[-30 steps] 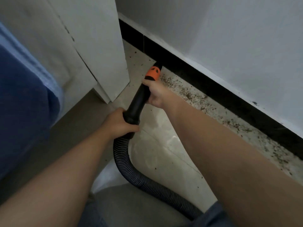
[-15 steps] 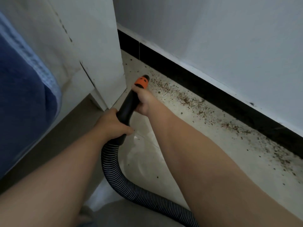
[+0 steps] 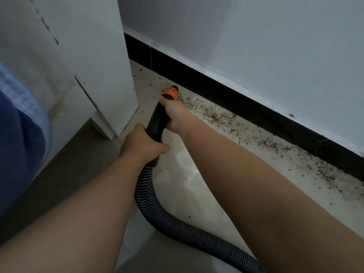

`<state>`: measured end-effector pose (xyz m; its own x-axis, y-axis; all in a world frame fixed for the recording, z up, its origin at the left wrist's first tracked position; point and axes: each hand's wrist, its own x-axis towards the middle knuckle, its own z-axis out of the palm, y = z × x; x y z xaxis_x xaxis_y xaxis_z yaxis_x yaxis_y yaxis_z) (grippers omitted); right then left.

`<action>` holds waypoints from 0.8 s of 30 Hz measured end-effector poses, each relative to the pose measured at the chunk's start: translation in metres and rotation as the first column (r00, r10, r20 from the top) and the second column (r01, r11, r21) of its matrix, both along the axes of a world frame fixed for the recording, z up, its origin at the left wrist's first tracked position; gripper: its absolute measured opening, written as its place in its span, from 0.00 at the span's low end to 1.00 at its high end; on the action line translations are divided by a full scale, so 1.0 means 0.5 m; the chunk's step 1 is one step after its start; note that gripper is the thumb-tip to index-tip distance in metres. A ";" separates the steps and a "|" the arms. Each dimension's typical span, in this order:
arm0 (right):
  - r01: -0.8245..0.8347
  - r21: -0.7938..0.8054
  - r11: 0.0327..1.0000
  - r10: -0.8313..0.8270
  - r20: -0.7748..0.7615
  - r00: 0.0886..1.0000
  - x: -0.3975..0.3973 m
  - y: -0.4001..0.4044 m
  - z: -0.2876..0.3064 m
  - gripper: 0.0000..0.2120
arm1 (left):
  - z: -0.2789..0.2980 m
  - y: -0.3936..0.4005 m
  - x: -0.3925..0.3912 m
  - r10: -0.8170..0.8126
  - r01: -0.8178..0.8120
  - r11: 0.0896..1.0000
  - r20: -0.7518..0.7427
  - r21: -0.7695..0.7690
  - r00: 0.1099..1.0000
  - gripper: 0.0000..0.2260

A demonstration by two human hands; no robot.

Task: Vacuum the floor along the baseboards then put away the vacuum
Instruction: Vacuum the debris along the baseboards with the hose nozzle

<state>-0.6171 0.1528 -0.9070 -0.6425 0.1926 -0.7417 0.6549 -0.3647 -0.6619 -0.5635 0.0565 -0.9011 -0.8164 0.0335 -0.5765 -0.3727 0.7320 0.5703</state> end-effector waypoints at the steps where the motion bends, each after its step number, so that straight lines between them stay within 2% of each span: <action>1: -0.003 0.016 1.000 0.003 0.000 1.000 -0.002 0.002 0.000 0.22 | -0.002 0.006 -0.004 0.002 -0.002 1.000 0.006 0.009 1.000 0.22; 5: -0.040 0.024 0.999 0.041 -0.022 0.999 -0.005 0.010 -0.021 0.20 | -0.016 0.035 -0.005 -0.010 0.008 0.999 0.057 0.035 0.998 0.22; 8: -0.112 0.044 0.993 0.113 -0.024 0.993 -0.009 0.022 -0.035 0.13 | -0.029 0.053 0.001 -0.002 0.001 1.000 0.077 0.016 0.997 0.23; 11: -0.131 0.020 0.991 0.132 -0.035 0.991 -0.009 0.039 -0.039 0.14 | -0.031 0.057 -0.005 -0.050 0.050 0.999 0.070 -0.004 0.996 0.24; 13: -0.136 -0.002 0.991 0.136 -0.046 0.990 -0.009 0.050 -0.037 0.13 | -0.029 0.054 -0.007 -0.087 0.083 0.995 0.065 0.054 0.994 0.23; 15: -0.125 -0.010 0.992 0.124 -0.059 0.991 -0.009 0.062 -0.035 0.14 | -0.026 0.042 -0.004 -0.088 0.068 0.980 0.104 0.186 0.991 0.21; 17: -0.103 -0.020 0.994 0.102 -0.071 0.992 -0.007 0.080 -0.035 0.12 | -0.020 0.023 0.000 -0.045 -0.012 0.951 0.176 0.309 0.983 0.19; 19: -0.128 -0.057 0.990 0.124 -0.060 0.990 0.001 0.100 -0.031 0.09 | -0.016 0.006 -0.004 0.067 -0.157 0.918 0.248 0.364 0.966 0.16; 21: -0.236 -0.069 0.969 0.234 -0.029 0.972 0.015 0.116 -0.023 0.10 | -0.017 0.001 -0.014 0.229 -0.331 0.872 0.298 0.360 0.927 0.13; 24: -0.415 -0.052 0.908 0.413 -0.050 0.909 0.042 0.139 -0.012 0.10 | -0.018 0.017 -0.031 0.370 -0.477 0.806 0.331 0.351 0.868 0.14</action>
<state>-0.5962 0.2225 -0.9131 -0.6819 -0.1407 -0.7178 0.7312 -0.1055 -0.6740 -0.5791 0.0648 -0.9101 -0.6460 -0.0084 -0.7633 -0.7507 0.1886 0.6332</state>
